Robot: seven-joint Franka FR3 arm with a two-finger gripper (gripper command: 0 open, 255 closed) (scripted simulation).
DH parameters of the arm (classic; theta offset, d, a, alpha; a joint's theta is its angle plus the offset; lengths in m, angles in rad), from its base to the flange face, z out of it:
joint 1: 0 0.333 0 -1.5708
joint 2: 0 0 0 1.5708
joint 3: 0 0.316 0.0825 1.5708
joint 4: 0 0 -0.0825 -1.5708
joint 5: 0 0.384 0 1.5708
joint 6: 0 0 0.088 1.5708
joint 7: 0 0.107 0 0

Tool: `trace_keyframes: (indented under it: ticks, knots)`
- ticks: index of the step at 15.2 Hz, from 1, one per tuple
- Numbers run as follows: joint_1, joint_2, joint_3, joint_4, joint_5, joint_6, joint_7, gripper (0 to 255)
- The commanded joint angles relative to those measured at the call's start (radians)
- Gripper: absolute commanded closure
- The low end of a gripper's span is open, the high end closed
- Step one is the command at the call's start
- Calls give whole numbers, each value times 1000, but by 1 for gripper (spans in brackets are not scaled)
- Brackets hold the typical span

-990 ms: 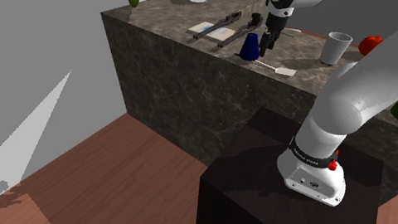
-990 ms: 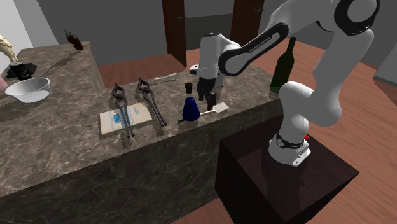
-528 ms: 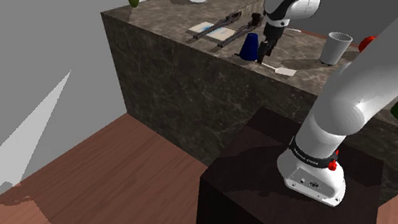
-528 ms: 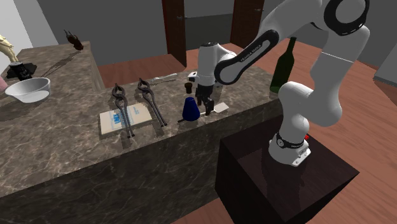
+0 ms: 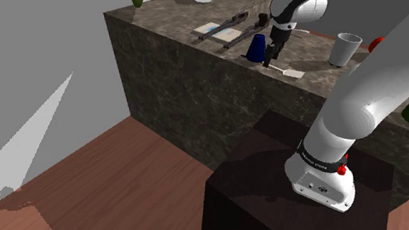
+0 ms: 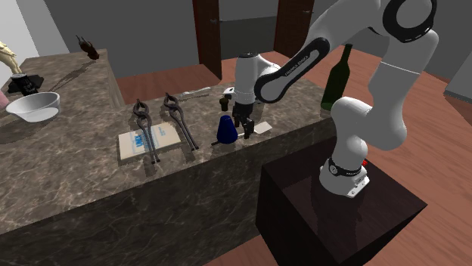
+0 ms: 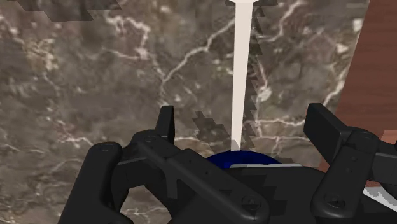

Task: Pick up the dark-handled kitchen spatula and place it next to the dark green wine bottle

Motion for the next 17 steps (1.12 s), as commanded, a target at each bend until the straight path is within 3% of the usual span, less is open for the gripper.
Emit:
trace_keyframes:
  ticks: [1, 2, 11, 17]
  knots:
    - [0, 0, 0, 0, 0, 0, 0, 0]
    - [0, 0, 0, 0, 0, 0, 0, 255]
    - [0, 0, 0, 0, 0, 0, 0, 255]
    - [-23, -69, 38, 37, -34, -99, 32, 255]
